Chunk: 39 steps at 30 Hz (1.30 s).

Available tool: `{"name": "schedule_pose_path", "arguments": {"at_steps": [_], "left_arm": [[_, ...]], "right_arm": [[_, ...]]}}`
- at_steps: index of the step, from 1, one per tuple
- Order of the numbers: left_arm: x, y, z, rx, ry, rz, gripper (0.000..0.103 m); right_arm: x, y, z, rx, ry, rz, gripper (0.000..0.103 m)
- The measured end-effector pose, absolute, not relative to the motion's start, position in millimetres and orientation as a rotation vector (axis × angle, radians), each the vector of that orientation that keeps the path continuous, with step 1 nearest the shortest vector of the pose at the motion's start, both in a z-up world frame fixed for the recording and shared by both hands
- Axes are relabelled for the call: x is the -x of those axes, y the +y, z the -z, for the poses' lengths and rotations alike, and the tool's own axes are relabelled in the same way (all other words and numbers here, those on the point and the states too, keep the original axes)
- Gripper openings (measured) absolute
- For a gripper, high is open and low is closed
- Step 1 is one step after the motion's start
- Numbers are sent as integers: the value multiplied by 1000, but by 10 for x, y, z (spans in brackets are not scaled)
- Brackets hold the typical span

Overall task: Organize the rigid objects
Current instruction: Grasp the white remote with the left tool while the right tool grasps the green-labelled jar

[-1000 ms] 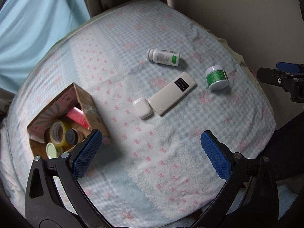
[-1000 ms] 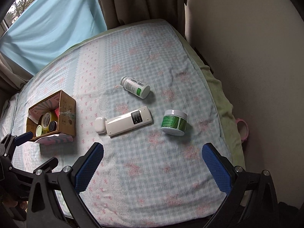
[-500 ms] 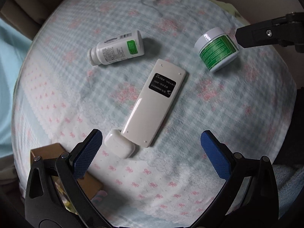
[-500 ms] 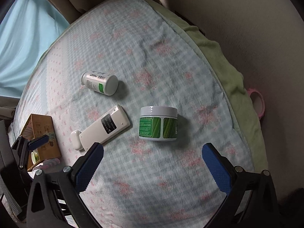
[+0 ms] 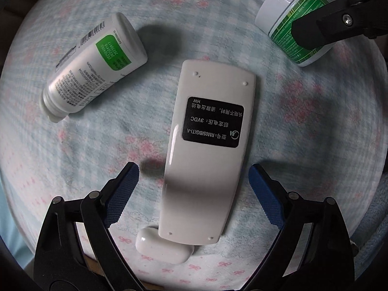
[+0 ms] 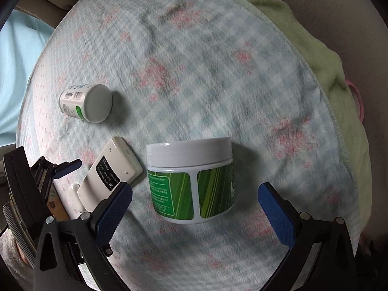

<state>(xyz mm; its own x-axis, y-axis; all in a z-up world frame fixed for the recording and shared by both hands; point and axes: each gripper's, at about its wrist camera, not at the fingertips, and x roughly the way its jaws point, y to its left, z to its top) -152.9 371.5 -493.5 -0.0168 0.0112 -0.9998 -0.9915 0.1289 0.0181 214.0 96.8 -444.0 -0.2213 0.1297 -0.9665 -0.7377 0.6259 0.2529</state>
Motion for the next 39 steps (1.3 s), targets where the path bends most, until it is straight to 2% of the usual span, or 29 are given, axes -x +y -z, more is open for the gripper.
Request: {"name": "schedule_pose_path", "arguments": {"at_steps": [4,7,9,10,13,15,19,39], "left_arm": [[1562,3751,4980,1087,1261,-1084,90],[1540,3750,4986,1056,1275,-1056,90],[1531,3737,4981,1042,1294,-1047,86],[1528,3733,4972,1036,1305,-1044,84],[1488,3725,4923,1034,1321,-1015,68],[1416,3714,4906,1013,1348,-993,55],[1356,3709,4912,996,1387,-990,55],[1441,3454,4544,1088,1282,-1089,54]], "right_arm": [[-2126,1017,4510,519,1611,-865,102],[-2112,1059,4580,536,1624,-852,93],[-2107,1067,4608,521,1640,-854,84],[-2107,1068,4609,518,1638,-850,84],[-2104,1061,4578,525,1606,-832,79],[-2110,1043,4577,540,1591,-804,68],[-2121,998,4583,522,1588,-808,68],[-2112,790,4458,489,1586,-851,68]]}}
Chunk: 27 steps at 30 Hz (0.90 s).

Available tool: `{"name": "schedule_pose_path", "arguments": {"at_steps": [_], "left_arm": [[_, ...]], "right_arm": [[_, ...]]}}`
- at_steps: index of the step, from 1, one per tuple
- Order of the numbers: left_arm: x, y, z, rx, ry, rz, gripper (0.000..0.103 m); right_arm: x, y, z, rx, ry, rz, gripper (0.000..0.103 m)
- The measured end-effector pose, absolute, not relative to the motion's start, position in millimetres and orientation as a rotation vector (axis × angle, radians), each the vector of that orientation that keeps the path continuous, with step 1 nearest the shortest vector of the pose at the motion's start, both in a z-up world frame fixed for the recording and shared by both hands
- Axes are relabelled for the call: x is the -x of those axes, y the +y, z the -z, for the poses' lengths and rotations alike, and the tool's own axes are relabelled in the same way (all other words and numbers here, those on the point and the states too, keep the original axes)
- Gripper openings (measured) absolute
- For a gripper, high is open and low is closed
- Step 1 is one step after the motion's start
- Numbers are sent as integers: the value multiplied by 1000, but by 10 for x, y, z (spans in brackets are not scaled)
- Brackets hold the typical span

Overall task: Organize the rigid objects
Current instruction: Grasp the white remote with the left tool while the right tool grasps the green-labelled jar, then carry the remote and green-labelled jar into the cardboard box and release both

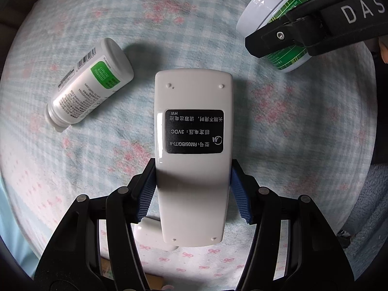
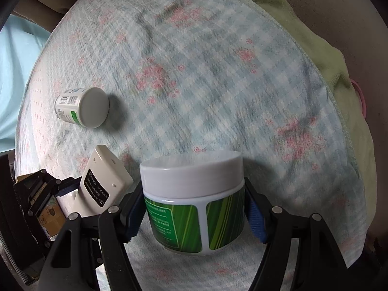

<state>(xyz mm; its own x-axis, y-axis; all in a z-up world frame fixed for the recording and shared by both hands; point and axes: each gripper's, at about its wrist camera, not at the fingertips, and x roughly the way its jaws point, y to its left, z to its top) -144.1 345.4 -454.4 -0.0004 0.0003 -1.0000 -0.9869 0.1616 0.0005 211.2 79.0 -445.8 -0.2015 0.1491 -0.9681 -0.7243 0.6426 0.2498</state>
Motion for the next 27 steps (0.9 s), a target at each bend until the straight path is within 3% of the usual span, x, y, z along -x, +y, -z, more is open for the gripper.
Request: {"name": "schedule_pose_path", "arguments": {"at_steps": [16,27], "left_arm": [[1522,3097,3409,1183,992,-1361,54],[1909,2198,2666,1234,838,-1569,54]], "right_arm": [[-1914,1032,3405,499,1443,-985,68],[-1252,1072,2632,553,1341,-1128,68]]}}
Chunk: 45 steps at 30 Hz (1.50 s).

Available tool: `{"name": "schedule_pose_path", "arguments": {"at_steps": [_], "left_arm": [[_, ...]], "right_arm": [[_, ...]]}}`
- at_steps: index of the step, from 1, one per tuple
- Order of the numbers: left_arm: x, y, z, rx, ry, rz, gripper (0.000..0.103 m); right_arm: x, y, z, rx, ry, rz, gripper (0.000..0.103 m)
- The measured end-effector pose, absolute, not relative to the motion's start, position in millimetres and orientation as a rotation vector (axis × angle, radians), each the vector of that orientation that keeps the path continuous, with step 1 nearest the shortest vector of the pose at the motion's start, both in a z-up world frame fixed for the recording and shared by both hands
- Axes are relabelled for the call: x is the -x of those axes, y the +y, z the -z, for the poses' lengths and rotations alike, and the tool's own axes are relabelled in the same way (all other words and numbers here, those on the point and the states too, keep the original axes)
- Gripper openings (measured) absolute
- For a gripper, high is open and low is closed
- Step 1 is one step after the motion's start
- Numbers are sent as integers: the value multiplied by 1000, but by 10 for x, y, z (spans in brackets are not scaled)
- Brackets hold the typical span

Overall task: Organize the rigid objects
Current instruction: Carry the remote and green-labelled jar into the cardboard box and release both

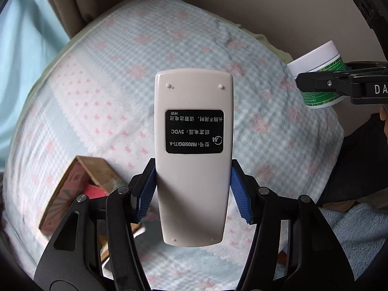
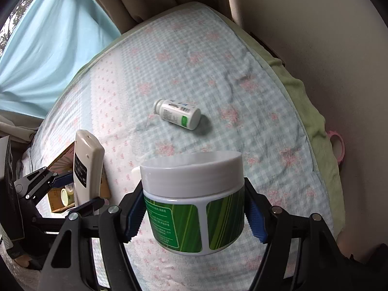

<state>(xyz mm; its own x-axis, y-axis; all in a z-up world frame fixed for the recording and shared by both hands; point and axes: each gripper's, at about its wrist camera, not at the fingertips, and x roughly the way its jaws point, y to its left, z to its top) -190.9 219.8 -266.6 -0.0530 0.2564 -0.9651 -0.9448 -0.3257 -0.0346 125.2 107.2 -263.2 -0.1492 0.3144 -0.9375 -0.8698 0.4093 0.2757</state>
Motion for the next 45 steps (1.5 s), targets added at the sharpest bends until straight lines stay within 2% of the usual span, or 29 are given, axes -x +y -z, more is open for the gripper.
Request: {"name": "schedule_pose_path", "arguments": {"at_steps": [12,23,35,45], "left_arm": [[2881,784,2338,1324,705,-1806,54],[3683,-313,2449,1329,697,-1843,54],[4279,-605,3332,1360,814,-1736,54],[4244,-375,3933,1316,949,-1603,54]], "right_arm": [[154,1481,2081,572,1304,-1344,68],[1435,1832,2039,617,1304,-1450,68],[2294,2235,2670,831,1262,-1456,68],[2538,2430,3399,1066,1179,-1426,68]]}}
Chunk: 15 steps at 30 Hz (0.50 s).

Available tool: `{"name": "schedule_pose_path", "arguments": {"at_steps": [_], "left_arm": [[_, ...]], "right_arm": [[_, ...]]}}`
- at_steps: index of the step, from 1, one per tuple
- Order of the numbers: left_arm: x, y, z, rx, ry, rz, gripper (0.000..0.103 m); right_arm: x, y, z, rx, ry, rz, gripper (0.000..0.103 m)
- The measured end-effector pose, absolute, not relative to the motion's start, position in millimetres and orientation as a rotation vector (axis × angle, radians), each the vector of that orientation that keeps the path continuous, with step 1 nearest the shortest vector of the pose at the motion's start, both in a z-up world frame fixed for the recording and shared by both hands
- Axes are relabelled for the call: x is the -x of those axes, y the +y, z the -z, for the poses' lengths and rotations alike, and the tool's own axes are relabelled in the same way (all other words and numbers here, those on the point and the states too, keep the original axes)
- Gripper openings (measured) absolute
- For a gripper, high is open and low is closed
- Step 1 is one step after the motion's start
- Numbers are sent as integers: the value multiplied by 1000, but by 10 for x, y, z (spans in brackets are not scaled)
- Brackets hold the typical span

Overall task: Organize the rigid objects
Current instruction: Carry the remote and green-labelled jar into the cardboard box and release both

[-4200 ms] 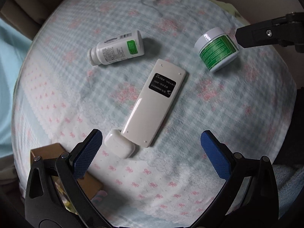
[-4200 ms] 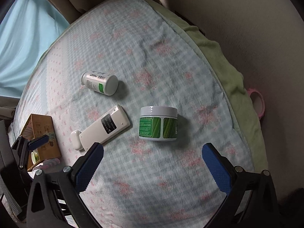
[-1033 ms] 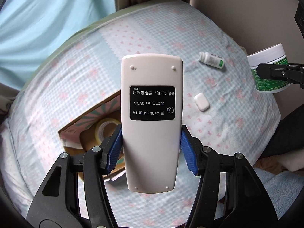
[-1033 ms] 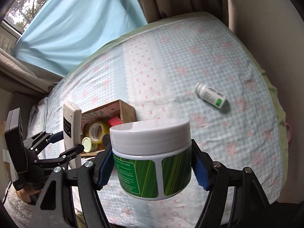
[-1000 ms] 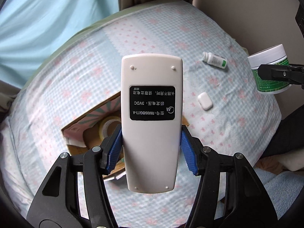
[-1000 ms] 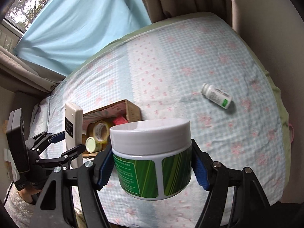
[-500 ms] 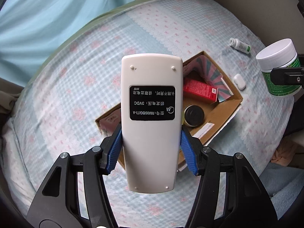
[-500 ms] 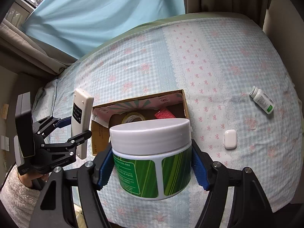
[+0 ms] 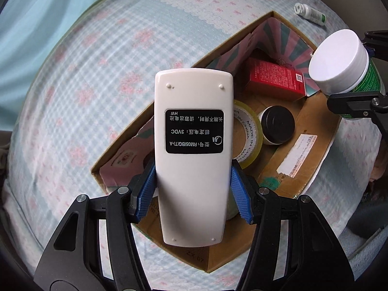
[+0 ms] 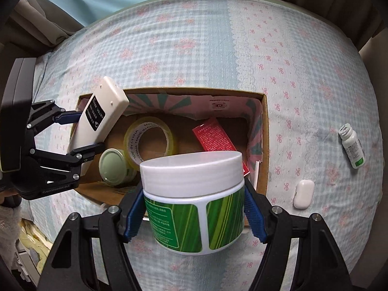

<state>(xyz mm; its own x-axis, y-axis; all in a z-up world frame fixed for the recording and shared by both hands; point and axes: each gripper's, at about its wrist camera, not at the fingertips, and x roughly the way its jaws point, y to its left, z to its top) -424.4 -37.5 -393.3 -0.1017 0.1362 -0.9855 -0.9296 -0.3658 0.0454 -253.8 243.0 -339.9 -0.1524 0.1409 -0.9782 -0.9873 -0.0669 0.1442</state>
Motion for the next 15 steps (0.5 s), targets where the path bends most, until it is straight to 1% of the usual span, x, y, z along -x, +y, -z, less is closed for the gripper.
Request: {"name": "schedule_pose_path", "arguments": {"at_steps": [9,14,15], "left_arm": [[4152,-200,4198,1284,1040,-1510,54],[4148,-154,4224,1287,1021,-1495,55],[4135,-149,4217,1278,1019,-1499,63]], "right_arm": [[2637,2367,3613,1150,1105,-1465,68],[2632,2416,3682,1167,1111,-1450,69],[2627,2424,3702,1177,1117,-1444,68]]}}
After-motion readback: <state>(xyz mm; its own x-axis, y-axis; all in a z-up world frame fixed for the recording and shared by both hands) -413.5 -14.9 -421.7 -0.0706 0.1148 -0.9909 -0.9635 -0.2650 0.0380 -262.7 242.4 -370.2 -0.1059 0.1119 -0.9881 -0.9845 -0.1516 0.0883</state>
